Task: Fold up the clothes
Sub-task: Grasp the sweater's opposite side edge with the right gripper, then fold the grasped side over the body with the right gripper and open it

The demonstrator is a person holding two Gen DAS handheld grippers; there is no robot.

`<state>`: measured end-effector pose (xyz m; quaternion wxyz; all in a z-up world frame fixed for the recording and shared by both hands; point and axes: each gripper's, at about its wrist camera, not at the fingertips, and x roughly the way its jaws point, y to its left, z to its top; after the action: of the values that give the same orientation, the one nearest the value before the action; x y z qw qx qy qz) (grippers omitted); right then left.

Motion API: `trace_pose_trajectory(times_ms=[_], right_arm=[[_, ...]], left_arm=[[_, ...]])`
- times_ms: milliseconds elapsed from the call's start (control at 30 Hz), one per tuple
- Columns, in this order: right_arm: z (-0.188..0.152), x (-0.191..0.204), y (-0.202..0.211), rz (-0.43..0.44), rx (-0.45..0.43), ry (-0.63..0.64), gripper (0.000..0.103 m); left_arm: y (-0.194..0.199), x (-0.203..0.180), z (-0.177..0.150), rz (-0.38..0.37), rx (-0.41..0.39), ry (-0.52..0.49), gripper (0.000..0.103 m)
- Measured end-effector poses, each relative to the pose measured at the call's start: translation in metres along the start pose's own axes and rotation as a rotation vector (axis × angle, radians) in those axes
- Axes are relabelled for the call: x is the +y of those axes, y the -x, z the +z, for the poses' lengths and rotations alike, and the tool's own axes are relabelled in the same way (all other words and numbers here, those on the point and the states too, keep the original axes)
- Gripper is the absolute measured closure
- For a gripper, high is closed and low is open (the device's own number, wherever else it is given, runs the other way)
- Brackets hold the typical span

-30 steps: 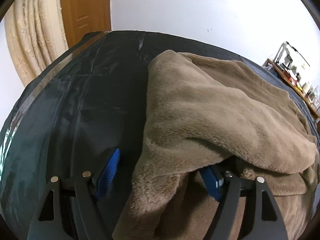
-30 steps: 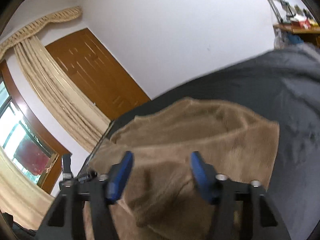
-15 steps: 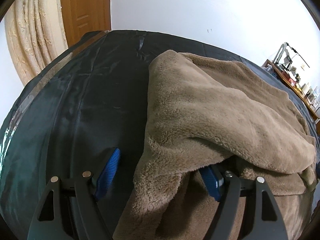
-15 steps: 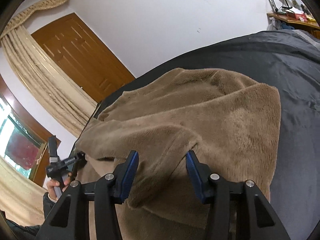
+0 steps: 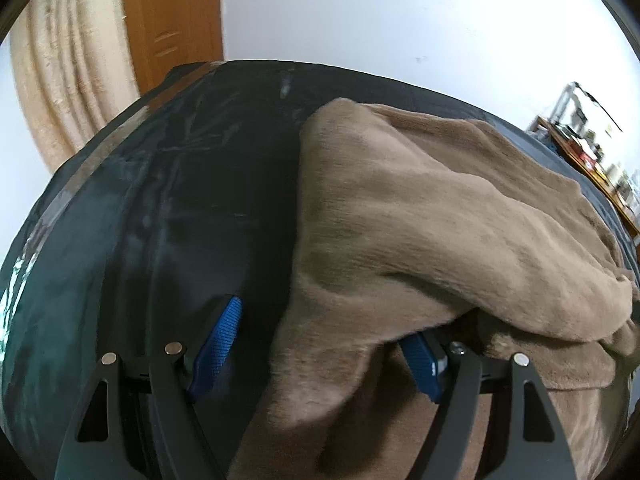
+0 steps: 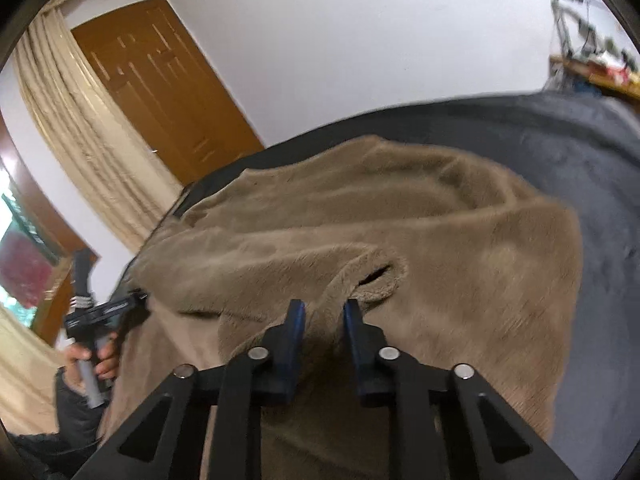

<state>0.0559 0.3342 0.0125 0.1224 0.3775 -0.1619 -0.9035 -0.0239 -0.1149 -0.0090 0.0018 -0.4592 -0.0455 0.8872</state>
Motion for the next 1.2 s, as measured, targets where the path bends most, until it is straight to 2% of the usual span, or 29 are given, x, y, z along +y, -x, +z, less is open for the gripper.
trace_pose_trajectory(times_ms=[200,333,433,467,533,567,600,733,833,933,1000,1200], right_arm=[[0.023,-0.012,0.016,-0.217,-0.121,-0.001,0.088],[0.014,-0.022,0.009,-0.125,-0.084,-0.049,0.088],[0.000,-0.018,0.016,-0.093,-0.073,-0.026,0.086],[-0.005,-0.016,0.019,-0.076,-0.071,-0.031,0.082],[-0.015,-0.012,0.026,-0.042,-0.067,-0.043,0.062],[-0.020,-0.010,0.030,-0.025,-0.065,-0.049,0.032],[-0.026,-0.010,0.034,-0.008,-0.071,-0.058,0.021],[-0.042,-0.003,0.044,0.050,-0.075,-0.048,0.021],[-0.048,0.012,0.037,0.082,-0.042,0.002,0.021],[-0.050,0.029,0.025,0.088,-0.002,0.068,0.027],[-0.048,0.039,0.017,0.080,0.012,0.103,0.036],[-0.036,0.052,-0.004,0.061,0.039,0.165,0.039]], left_arm=[[0.001,0.011,0.001,0.017,-0.003,0.042,0.021],[0.002,0.011,0.001,0.016,-0.005,0.043,0.021],[0.002,0.013,0.002,0.003,-0.002,0.054,0.021],[0.002,0.013,0.001,0.002,-0.003,0.054,0.021],[0.004,0.013,0.000,0.002,-0.003,0.052,0.021],[0.004,0.012,0.000,0.001,-0.004,0.052,0.021],[0.005,0.013,-0.001,0.000,-0.004,0.053,0.021],[0.006,0.014,-0.002,-0.007,-0.002,0.060,0.021],[0.005,0.015,0.000,-0.010,-0.001,0.064,0.021],[0.006,0.015,0.000,-0.012,-0.001,0.066,0.021],[0.006,0.014,0.000,-0.012,-0.001,0.067,0.021],[0.007,0.012,-0.001,-0.006,-0.005,0.060,0.021]])
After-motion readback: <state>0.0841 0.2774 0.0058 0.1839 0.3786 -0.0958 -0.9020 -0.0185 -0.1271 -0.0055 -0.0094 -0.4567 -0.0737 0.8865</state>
